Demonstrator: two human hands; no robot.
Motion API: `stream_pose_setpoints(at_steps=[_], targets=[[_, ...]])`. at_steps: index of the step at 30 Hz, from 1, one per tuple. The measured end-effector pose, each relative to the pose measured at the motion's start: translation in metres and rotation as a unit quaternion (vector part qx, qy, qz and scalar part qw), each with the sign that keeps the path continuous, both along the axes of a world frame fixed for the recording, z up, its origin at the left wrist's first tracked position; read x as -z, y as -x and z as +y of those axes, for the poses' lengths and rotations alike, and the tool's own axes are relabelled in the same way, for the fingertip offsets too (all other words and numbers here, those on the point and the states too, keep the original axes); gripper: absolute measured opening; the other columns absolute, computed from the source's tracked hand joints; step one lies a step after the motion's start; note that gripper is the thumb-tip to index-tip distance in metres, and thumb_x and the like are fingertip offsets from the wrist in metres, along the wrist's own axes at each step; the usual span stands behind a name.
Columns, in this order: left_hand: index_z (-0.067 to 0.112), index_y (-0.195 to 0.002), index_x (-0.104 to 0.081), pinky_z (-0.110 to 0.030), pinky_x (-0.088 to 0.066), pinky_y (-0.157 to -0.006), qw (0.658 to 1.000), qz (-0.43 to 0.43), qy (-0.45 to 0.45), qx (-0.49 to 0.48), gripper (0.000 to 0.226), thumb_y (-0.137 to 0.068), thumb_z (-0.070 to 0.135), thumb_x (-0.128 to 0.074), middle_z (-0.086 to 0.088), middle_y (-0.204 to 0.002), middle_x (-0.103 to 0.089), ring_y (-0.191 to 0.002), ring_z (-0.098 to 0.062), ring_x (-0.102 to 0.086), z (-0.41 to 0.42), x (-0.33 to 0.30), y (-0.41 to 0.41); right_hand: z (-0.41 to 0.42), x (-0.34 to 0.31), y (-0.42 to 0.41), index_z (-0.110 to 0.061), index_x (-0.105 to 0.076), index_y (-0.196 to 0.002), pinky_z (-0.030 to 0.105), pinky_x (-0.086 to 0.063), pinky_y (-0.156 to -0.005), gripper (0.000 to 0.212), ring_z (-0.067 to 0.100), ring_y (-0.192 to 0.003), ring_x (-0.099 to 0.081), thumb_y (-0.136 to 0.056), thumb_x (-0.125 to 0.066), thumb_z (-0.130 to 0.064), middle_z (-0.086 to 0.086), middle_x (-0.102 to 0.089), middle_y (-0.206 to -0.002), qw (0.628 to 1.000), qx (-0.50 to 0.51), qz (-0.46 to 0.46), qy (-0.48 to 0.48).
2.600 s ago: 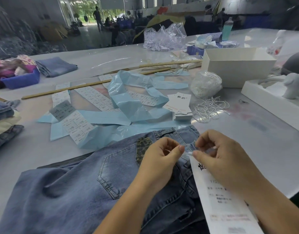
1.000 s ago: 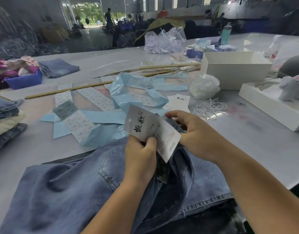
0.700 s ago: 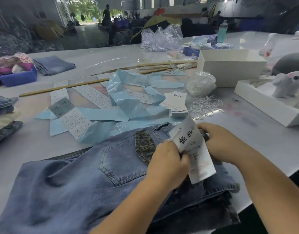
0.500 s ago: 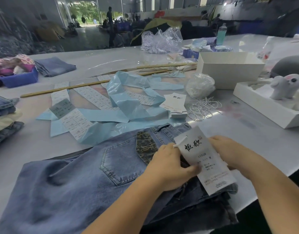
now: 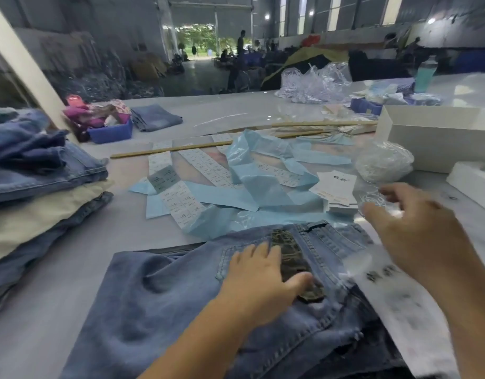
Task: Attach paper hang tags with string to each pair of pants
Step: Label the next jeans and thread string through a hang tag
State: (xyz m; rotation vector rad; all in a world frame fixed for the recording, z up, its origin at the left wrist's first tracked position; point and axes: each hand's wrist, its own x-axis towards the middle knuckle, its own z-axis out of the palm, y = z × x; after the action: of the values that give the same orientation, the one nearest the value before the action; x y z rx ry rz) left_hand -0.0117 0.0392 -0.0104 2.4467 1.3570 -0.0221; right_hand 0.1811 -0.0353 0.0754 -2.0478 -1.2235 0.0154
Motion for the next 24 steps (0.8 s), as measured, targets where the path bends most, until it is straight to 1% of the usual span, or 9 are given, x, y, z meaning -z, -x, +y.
stream_pose_setpoints(at_steps=[3,7,9,12,15,17,19,21,24], targets=[[0.026,-0.156,-0.011,-0.052,0.004,-0.119,0.996,0.053,-0.022,-0.073,0.083,-0.09,0.075,-0.024,-0.001,-0.165,-0.002,-0.15,-0.026,0.002,0.005,0.012,0.041,0.02,0.0,0.065,-0.023,-0.056,-0.132,0.033,-0.04,-0.091,0.052,0.022,-0.116,-0.054,-0.088,-0.058,-0.05,0.001,-0.06,-0.131,0.989,-0.142,-0.029,0.003],[0.031,-0.156,-0.002,-0.05,0.007,-0.119,0.988,0.064,-0.025,-0.141,0.082,-0.088,0.07,-0.025,-0.002,-0.165,0.004,-0.151,-0.024,0.006,0.002,0.027,0.096,0.059,0.037,0.149,-0.025,-0.046,-0.141,0.027,-0.033,-0.107,0.06,0.016,-0.131,-0.043,-0.089,-0.058,-0.051,-0.004,-0.05,-0.142,0.952,-0.281,-0.028,0.118],[0.026,-0.156,-0.008,-0.044,0.002,-0.12,0.981,0.058,-0.042,-0.179,0.083,-0.085,0.066,-0.023,-0.005,-0.165,-0.002,-0.151,-0.023,0.001,0.004,0.023,0.125,0.075,0.053,0.18,-0.025,-0.047,-0.138,0.028,-0.033,-0.109,0.058,0.016,-0.132,-0.041,-0.089,-0.056,-0.052,-0.004,-0.05,-0.141,0.935,-0.323,-0.014,0.143],[0.023,-0.149,-0.028,-0.039,-0.011,-0.117,0.962,0.044,-0.116,-0.241,0.085,-0.076,0.064,-0.012,-0.005,-0.159,-0.019,-0.145,-0.022,-0.017,0.007,0.009,0.172,0.095,0.064,0.224,-0.022,-0.055,-0.127,0.031,-0.037,-0.103,0.05,0.018,-0.126,-0.047,-0.086,-0.058,-0.049,-0.002,-0.056,-0.133,0.911,-0.376,-0.017,0.168],[0.025,-0.144,-0.037,-0.037,-0.02,-0.114,0.93,0.001,-0.187,-0.315,0.067,-0.087,0.059,-0.037,-0.002,-0.156,-0.027,-0.14,-0.023,-0.027,0.013,-0.006,0.218,0.115,0.065,0.26,-0.024,-0.057,-0.123,0.027,-0.039,-0.094,0.043,0.015,-0.119,-0.051,-0.085,-0.059,-0.046,-0.004,-0.059,-0.128,0.89,-0.425,-0.01,0.163],[0.021,-0.136,-0.048,-0.041,-0.028,-0.111,0.905,-0.038,-0.246,-0.344,0.058,-0.086,0.05,-0.053,-0.005,-0.149,-0.039,-0.136,-0.029,-0.036,0.016,-0.021,0.244,0.13,0.063,0.282,-0.028,-0.051,-0.133,0.023,-0.037,-0.093,0.049,0.011,-0.122,-0.049,-0.088,-0.058,-0.047,-0.007,-0.054,-0.134,0.871,-0.462,0.005,0.168],[0.014,-0.121,-0.06,-0.047,-0.04,-0.102,0.873,-0.06,-0.328,-0.356,0.048,-0.079,0.037,-0.067,-0.01,-0.134,-0.054,-0.123,-0.034,-0.051,0.023,-0.039,0.269,0.143,0.058,0.305,-0.028,-0.045,-0.14,0.022,-0.037,-0.094,0.057,0.009,-0.124,-0.048,-0.089,-0.059,-0.047,-0.008,-0.05,-0.138,0.853,-0.489,0.03,0.179],[0.01,-0.113,-0.064,-0.048,-0.045,-0.096,0.834,-0.075,-0.395,-0.378,0.043,-0.074,0.026,-0.075,-0.013,-0.125,-0.059,-0.114,-0.037,-0.056,0.036,-0.061,0.294,0.154,0.051,0.329,-0.028,-0.048,-0.136,0.024,-0.042,-0.094,0.054,0.006,-0.116,-0.053,-0.087,-0.063,-0.045,-0.01,-0.054,-0.132,0.846,-0.503,0.065,0.163],[0.007,-0.115,-0.063,-0.048,-0.043,-0.099,0.786,-0.081,-0.447,-0.42,0.039,-0.078,0.017,-0.071,-0.014,-0.125,-0.058,-0.115,-0.037,-0.053,0.059,-0.096,0.339,0.168,0.035,0.366,-0.035,-0.056,-0.118,0.024,-0.049,-0.087,0.036,-0.004,-0.1,-0.057,-0.084,-0.067,-0.04,-0.017,-0.06,-0.114,0.835,-0.528,0.117,0.1]])
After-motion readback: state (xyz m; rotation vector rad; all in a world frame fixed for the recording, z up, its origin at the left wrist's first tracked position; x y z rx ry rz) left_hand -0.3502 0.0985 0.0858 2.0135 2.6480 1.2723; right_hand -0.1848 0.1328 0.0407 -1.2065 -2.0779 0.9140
